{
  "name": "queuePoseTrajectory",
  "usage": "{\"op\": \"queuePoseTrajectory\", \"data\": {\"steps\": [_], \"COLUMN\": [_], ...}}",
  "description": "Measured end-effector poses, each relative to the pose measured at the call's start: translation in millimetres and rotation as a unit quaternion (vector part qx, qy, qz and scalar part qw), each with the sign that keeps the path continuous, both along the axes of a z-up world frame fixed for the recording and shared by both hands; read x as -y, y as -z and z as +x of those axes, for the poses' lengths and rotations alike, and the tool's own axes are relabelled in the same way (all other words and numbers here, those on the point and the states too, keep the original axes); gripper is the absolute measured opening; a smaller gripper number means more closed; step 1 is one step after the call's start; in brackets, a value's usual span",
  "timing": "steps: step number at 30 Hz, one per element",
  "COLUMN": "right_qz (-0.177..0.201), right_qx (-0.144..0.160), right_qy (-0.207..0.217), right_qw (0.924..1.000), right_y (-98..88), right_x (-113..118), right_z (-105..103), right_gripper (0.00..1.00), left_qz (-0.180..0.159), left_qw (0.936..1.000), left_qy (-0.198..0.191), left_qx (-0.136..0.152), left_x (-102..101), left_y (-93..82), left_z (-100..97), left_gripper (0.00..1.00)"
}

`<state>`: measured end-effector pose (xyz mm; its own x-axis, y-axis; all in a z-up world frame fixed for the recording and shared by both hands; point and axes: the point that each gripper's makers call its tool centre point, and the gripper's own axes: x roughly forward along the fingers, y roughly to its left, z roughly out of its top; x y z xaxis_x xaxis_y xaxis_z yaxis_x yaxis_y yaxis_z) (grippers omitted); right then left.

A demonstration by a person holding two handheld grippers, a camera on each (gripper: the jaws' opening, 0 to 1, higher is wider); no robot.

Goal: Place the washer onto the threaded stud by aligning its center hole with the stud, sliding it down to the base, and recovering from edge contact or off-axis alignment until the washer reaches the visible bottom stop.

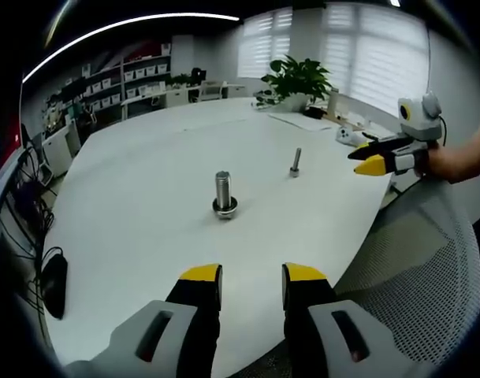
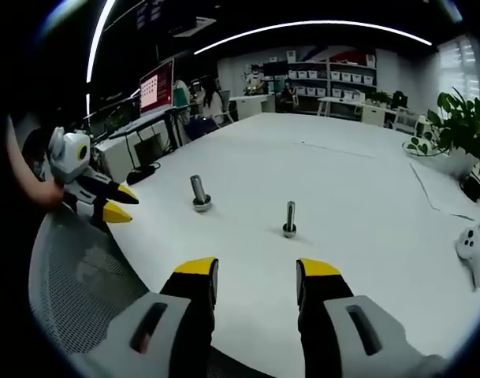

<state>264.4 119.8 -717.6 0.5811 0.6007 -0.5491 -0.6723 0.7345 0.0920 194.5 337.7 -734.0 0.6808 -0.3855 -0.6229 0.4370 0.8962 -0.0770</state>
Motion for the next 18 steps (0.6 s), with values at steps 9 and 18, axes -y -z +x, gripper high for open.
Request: {"op": "queuePoseTrajectory", "data": {"steps": [9,18], "right_qz": [-0.008,-0.019], "right_qx": [0.001,0.001], "right_qy": [-0.002,-0.008], "right_qw": [1.0000,0.9998], "right_y": [3.7,6.9], "right_x": [1.2,1.4], "right_z": [-0.9,-2.5], "right_gripper": [0.42,0.42], "left_qz": [0.002,0.001], "left_qw": [1.0000,1.0000], "left_qy": [-0.001,0.001], "left_qx": [-0.002,-0.002], "left_x": [-0.2,1.1], "left_y": [1.7,2.9], "left_z": [0.1,-0.3], "left_gripper": [0.28,0.28]}}
